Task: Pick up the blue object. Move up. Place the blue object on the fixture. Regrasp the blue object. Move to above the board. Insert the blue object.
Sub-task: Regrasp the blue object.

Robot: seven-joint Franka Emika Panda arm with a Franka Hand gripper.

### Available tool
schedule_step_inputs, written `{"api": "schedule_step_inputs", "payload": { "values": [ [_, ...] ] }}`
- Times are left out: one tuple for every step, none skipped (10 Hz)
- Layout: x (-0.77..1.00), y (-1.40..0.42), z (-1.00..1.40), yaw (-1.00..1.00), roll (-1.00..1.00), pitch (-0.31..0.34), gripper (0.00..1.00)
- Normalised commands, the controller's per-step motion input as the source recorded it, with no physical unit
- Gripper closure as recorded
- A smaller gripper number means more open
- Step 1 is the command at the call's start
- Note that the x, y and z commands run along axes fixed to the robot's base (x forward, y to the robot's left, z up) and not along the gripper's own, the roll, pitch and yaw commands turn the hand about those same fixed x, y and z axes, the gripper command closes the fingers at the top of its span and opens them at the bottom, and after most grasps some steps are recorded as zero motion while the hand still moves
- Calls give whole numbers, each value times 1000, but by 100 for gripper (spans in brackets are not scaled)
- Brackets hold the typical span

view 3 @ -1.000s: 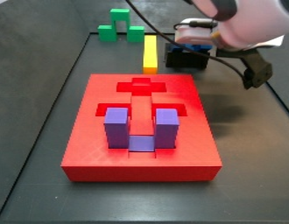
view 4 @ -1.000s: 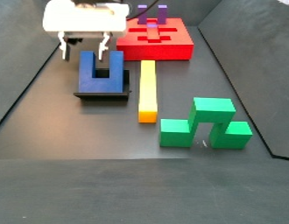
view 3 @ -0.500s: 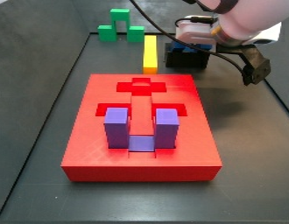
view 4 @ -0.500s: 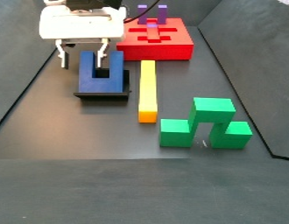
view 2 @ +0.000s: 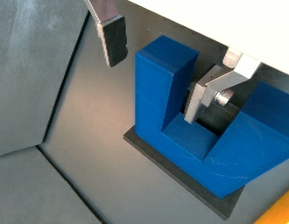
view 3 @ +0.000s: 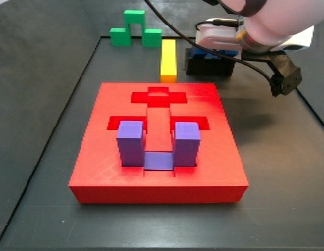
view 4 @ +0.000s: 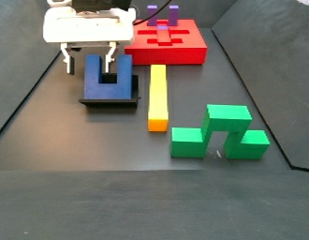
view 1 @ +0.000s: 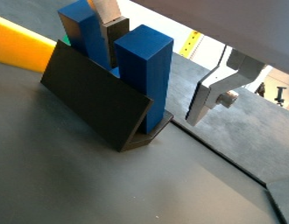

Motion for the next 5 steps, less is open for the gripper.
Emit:
{"api": "schedule_step_inputs", "payload": {
  "values": [
    [0,0,0,0,0,0,100],
    [0,0,0,0,0,0,100],
    [0,0,0,0,0,0,100],
    [0,0,0,0,0,0,100],
    [0,0,0,0,0,0,100]
  ]
}}
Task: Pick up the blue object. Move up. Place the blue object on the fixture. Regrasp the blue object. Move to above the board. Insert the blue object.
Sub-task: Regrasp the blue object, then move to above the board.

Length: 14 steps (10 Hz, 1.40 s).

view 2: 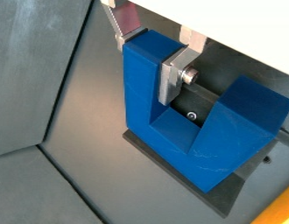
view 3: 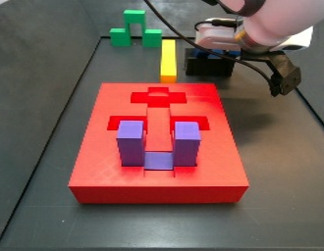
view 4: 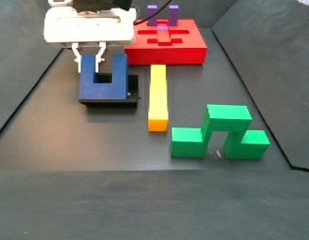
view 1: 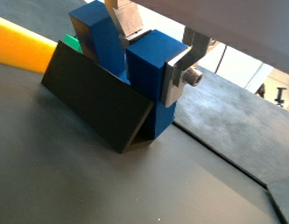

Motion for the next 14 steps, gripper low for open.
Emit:
{"api": "schedule_step_inputs", "payload": {
  "values": [
    [0,0,0,0,0,0,100],
    [0,0,0,0,0,0,100],
    [0,0,0,0,0,0,100],
    [0,0,0,0,0,0,100],
    [0,0,0,0,0,0,100],
    [0,0,0,0,0,0,100],
    [0,0,0,0,0,0,100],
    [0,0,0,0,0,0,100],
    [0,0,0,0,0,0,100],
    [0,0,0,0,0,0,100],
    [0,0,0,0,0,0,100],
    [0,0,1400,0,0,0,100],
    [18,-9,1400,17,-37,-39,100],
    [-6,7,1400,14,-127,-62,100]
  ]
}}
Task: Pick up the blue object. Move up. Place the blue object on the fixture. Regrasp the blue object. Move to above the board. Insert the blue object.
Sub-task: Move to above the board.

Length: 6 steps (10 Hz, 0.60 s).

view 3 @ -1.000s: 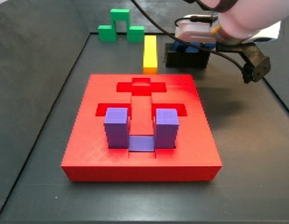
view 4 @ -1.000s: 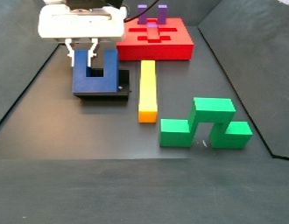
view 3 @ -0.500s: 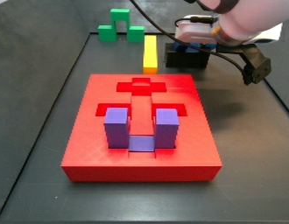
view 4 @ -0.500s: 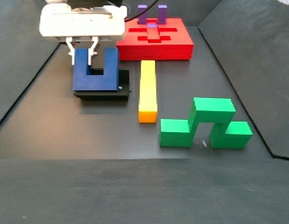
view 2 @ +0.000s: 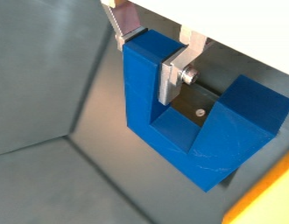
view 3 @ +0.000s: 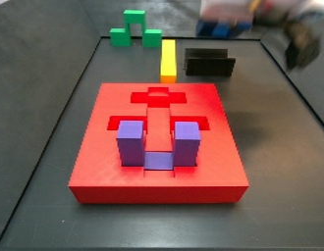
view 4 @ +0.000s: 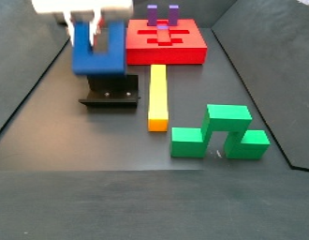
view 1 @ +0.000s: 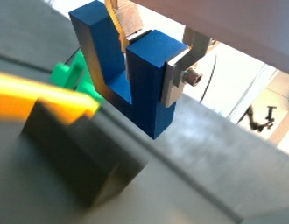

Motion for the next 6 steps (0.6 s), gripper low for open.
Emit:
{"api": "schedule_step_inputs", "payload": {
  "values": [
    [-13,12,1400,-4,-82,-59,100],
    [-3,-2,1400,-28,-29,-20,100],
    [0,-6,1400,-34,-11,6,100],
    [1,-1,1400,-33,-20,24,100],
    [4,-12,951,-26,-15,42,100],
    [29,-2,407,-21,-1,71,100]
  ]
}}
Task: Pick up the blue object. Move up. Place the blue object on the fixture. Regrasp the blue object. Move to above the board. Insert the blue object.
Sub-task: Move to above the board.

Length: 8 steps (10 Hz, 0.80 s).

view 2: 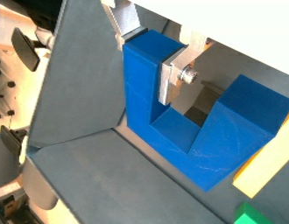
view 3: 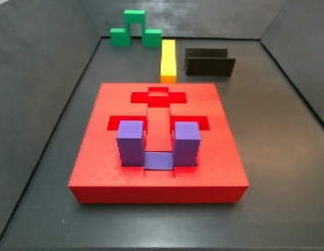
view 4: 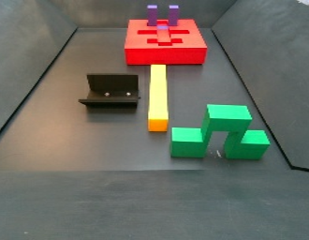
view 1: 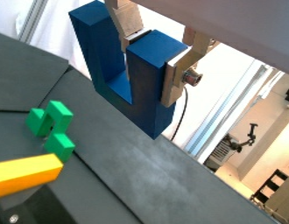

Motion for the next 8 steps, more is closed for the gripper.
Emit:
{"api": "schedule_step_inputs", "payload": {
  "values": [
    [45,-15,205,-5,15,81,100],
    [-1308,-1400,292,28,-1000,105,100],
    [-1314,-1400,275,32,-1000,106,100],
    [-1400,-1376,300,46,-1000,57,100],
    [-1400,-1303,268,58,-1000,41,100],
    [-1400,-1302,271,64,-1000,35,100],
    [-1400,-1279,247,65,-1000,24,100],
    [-634,-545,106,69,-1000,12,100]
  ]
}}
